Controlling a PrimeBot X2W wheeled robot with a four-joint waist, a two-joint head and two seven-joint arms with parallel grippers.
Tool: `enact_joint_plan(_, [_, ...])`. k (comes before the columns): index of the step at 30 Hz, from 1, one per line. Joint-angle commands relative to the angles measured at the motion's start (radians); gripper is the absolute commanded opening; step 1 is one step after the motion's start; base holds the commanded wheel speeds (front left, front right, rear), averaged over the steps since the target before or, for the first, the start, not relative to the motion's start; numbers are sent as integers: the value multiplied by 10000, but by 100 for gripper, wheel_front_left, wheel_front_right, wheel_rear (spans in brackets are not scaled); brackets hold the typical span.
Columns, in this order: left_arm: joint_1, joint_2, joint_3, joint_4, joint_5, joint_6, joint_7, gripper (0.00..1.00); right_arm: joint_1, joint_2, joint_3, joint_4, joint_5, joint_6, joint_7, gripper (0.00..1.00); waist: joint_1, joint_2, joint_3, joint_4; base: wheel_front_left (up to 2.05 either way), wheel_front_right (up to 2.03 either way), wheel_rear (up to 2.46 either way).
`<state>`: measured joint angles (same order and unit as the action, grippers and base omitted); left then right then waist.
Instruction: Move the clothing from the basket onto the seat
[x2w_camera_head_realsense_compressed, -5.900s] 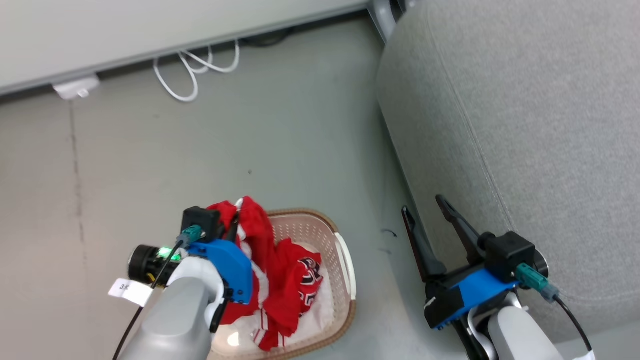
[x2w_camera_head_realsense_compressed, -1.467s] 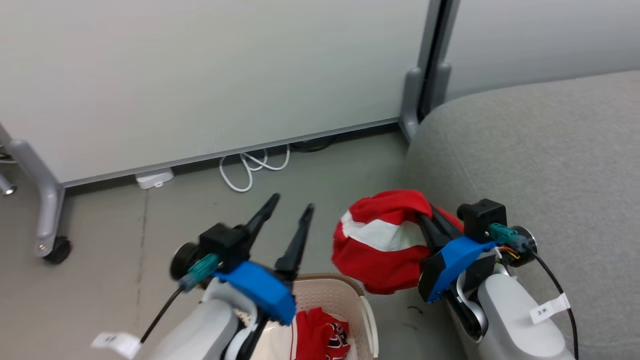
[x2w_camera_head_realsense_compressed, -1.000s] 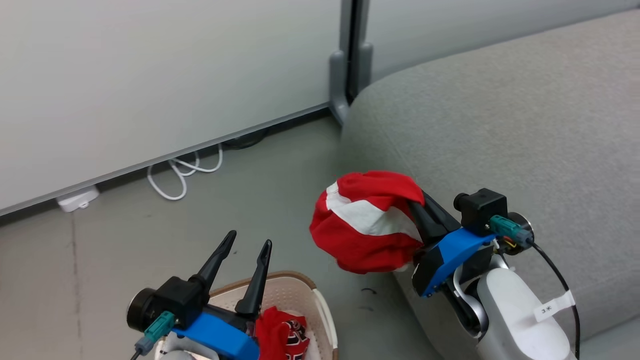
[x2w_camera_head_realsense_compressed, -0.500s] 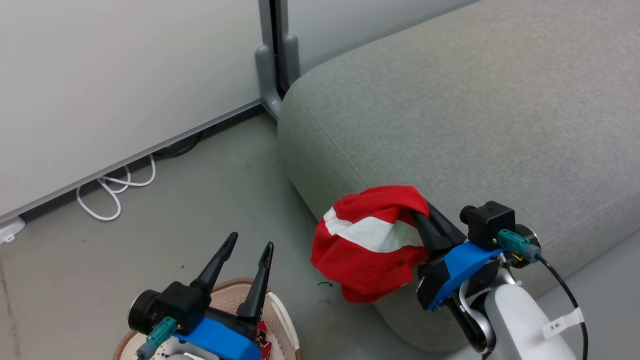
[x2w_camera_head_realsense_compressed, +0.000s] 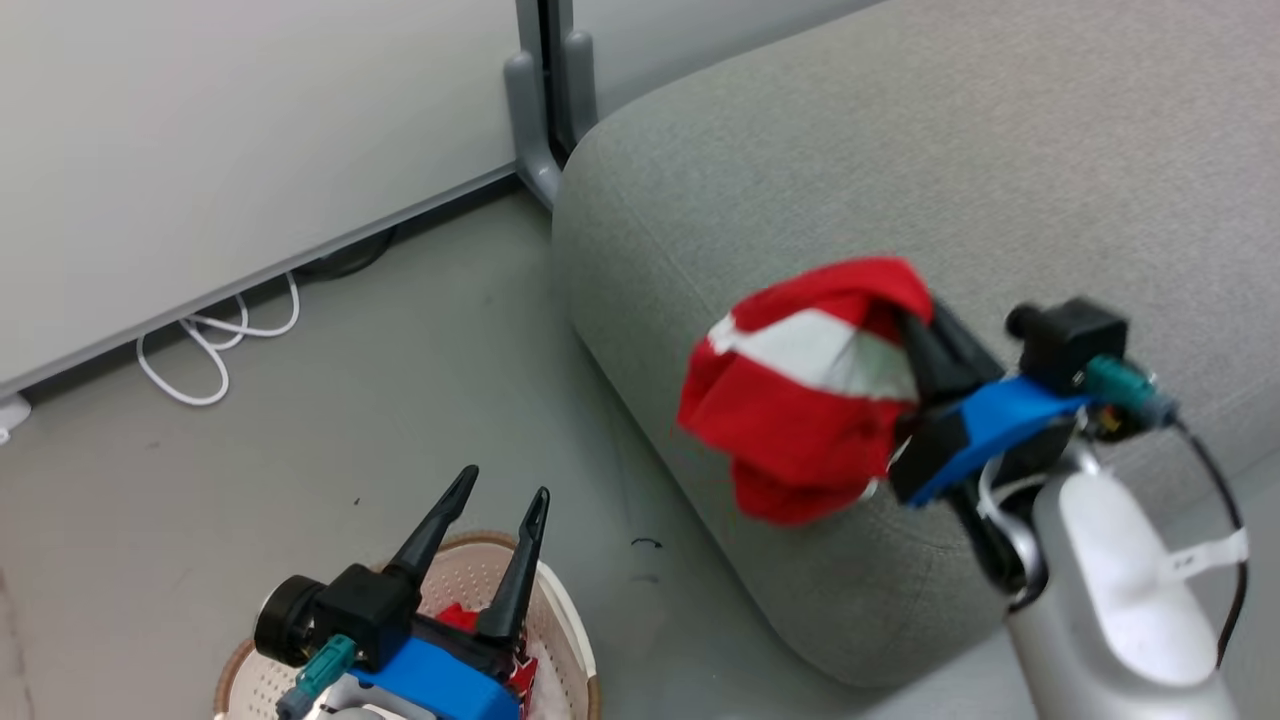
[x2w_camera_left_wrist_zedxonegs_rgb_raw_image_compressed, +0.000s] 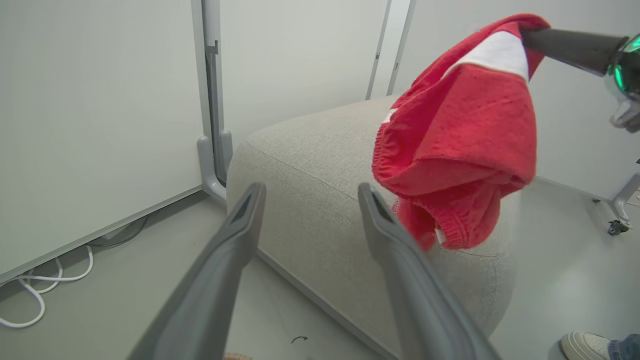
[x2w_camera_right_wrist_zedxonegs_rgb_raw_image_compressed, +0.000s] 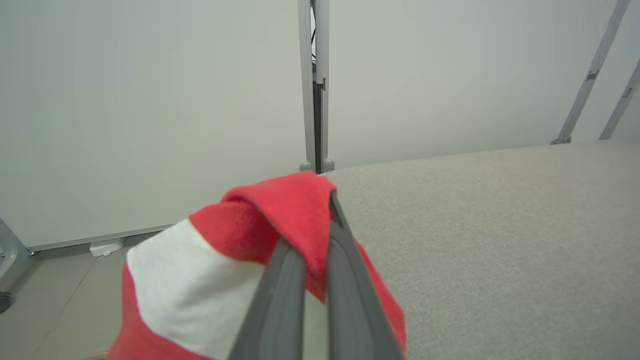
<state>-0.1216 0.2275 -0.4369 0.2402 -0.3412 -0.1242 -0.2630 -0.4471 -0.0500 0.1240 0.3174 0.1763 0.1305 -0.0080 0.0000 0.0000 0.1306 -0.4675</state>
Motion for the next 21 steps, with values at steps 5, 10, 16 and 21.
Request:
enact_joint_plan(5, [-322, 256, -45, -230, 160, -76, -27, 100, -1624, -90, -1004, 266, 74, 5, 229, 0, 0, 0, 727, 441, 0, 0, 0])
enact_joint_plan(10, [-759, 495, -195, -531, 312, -88, -27, 100, -3506, -634, -2494, 949, 112, 5, 384, 0, 0, 0, 1649, 947, 0, 0, 0])
enact_joint_plan(16, [-1538, 727, -311, -1022, 542, -83, -27, 100, -5100, -1864, -3849, 1783, -193, 5, 454, 0, 0, 0, 3032, 1780, 0, 0, 0])
enact_joint_plan(21, [-2005, 945, -223, -1449, 747, -47, -25, 100, -5769, -2460, -5162, 2402, -485, 5, 306, 0, 0, 0, 4157, 2337, 0, 0, 0])
